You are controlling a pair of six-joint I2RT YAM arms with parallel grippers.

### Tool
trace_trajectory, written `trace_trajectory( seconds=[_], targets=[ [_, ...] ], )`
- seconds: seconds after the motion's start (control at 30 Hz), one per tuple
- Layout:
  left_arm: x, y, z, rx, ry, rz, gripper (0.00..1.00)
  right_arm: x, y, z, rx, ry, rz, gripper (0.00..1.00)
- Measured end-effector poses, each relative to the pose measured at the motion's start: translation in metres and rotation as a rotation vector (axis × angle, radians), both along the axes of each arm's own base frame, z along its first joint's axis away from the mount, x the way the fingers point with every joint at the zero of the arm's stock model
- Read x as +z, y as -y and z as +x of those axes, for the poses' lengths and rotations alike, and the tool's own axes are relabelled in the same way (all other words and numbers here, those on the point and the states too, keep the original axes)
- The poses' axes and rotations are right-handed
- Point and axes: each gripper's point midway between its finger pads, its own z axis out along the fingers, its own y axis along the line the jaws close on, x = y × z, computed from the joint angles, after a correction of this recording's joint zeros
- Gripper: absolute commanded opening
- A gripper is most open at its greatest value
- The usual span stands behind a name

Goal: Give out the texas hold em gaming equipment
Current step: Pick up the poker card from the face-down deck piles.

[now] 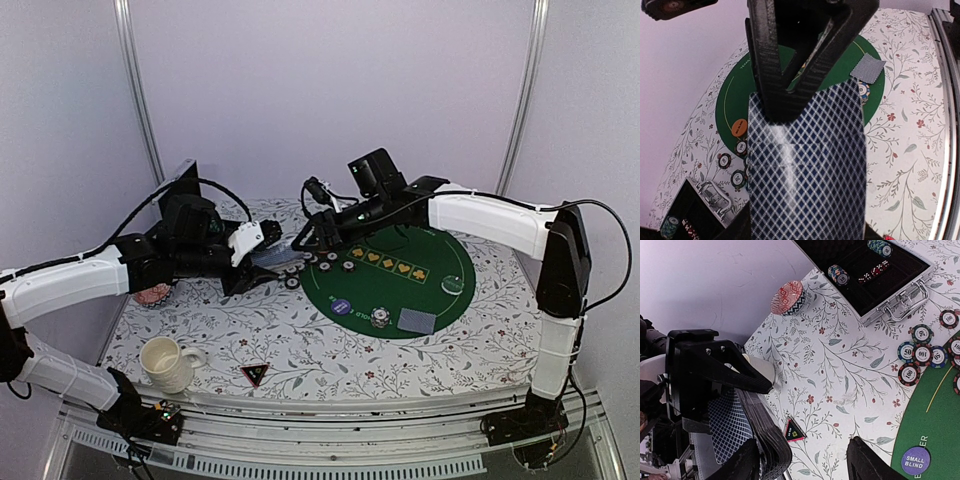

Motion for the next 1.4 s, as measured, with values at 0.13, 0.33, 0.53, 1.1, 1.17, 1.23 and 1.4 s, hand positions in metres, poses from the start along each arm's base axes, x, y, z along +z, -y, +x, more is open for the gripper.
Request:
trace_trajectory(
  seconds=[0.13, 0.33, 0.53, 1.1, 1.17, 1.23, 1.4],
  targets=[
    [0.000, 0.000, 0.000, -0.003, 0.000, -0.001, 0.45, 0.007, -0.002, 0.000, 0.001, 0.006, 0.014, 0.71],
    [0.000, 0.001, 0.000, -0.005, 0.001, -0.001, 0.45, 0.018, -0.013, 0.003, 0.009, 0.029, 0.041, 0.73],
    [0.000, 0.001, 0.000, -0.005, 0.002, -0.001, 0.45, 0.006, -0.016, 0.006, 0.000, 0.022, 0.009, 0.60],
    [-0.004, -0.001, 0.000, 0.003, -0.004, 0.010, 0.45, 0.005, -0.009, 0.000, 0.005, 0.051, -0.039, 0.24],
    [-0.004, -0.001, 0.000, 0.003, -0.003, 0.009, 0.45, 0.007, -0.007, 0.001, -0.004, 0.056, -0.044, 0.23],
    [-0.004, -0.001, 0.000, 0.002, -0.002, 0.009, 0.45, 0.010, -0.004, 0.002, -0.012, 0.059, -0.046, 0.23],
    [-0.004, -0.001, 0.000, 0.002, -0.002, 0.009, 0.45, 0.013, 0.002, 0.006, -0.027, 0.063, -0.051, 0.14]
  ],
)
